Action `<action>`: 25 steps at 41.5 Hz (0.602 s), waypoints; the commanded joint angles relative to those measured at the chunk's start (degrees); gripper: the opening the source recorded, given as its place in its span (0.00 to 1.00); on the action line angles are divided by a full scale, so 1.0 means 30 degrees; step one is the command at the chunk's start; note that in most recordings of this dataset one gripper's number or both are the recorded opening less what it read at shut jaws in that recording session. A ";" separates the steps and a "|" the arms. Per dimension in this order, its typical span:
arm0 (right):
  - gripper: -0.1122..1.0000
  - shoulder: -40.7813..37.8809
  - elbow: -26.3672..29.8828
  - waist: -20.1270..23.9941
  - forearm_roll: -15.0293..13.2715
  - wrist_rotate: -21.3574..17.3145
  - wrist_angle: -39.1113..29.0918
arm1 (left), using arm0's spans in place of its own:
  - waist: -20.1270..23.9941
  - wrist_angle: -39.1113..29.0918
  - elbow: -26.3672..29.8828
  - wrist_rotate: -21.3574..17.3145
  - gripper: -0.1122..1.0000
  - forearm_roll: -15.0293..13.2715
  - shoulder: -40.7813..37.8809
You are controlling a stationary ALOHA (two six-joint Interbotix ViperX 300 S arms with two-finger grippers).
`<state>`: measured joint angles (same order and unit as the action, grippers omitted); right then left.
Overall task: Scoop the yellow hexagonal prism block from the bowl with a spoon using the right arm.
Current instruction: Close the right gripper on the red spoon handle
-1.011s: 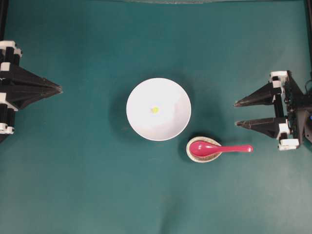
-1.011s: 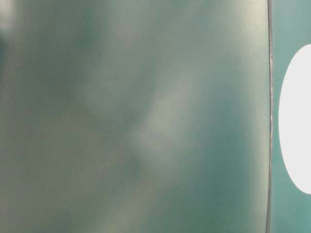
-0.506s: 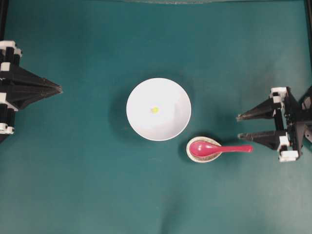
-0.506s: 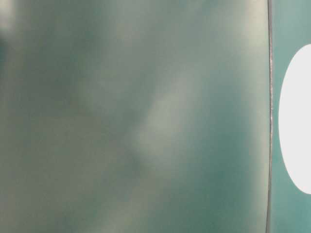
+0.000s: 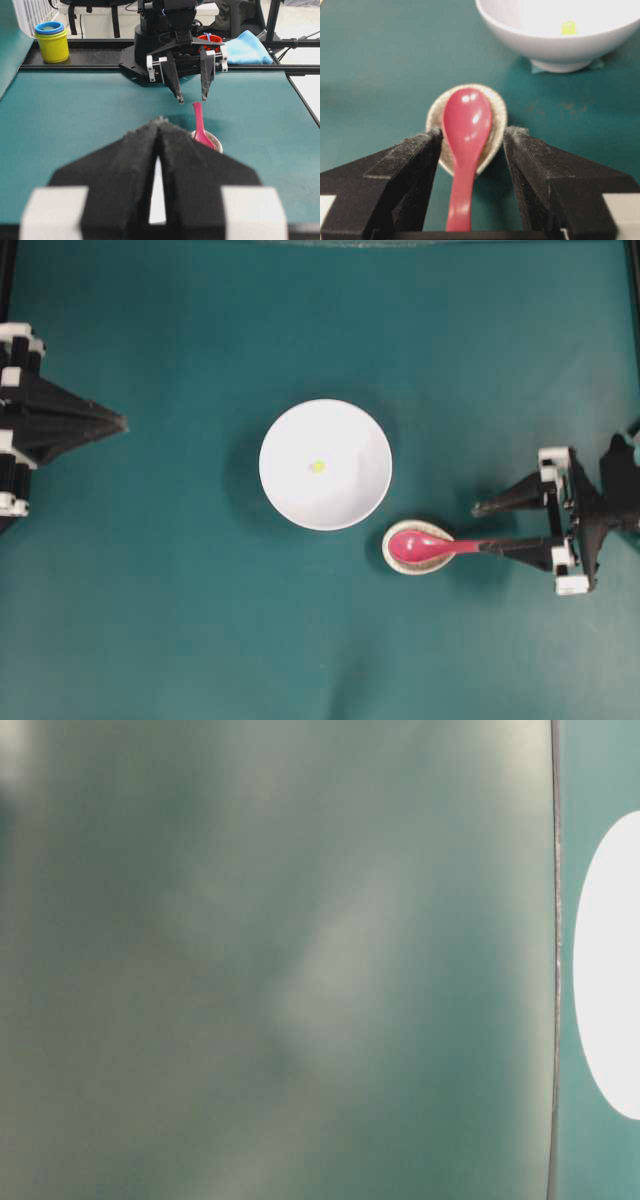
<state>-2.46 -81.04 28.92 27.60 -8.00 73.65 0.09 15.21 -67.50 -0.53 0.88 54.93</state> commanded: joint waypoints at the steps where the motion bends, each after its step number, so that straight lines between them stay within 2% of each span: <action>1: 0.62 -0.0586 0.0498 0.0234 0.0117 0.0029 0.0322 | 0.0000 0.0176 0.0439 0.0000 0.10 0.0029 -0.0146; 12: 0.62 -0.3047 0.1230 0.0674 0.0615 0.0029 0.0762 | 0.0000 0.0176 0.0469 0.0029 0.10 0.0029 -0.0146; 25: 0.62 -0.3516 0.1260 0.0850 0.0732 0.0117 0.0439 | 0.0000 0.0146 0.0469 0.0029 0.10 0.0059 -0.0146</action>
<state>-13.45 -77.52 31.11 29.53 -7.73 75.15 0.09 15.21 -67.50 -0.53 0.79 54.93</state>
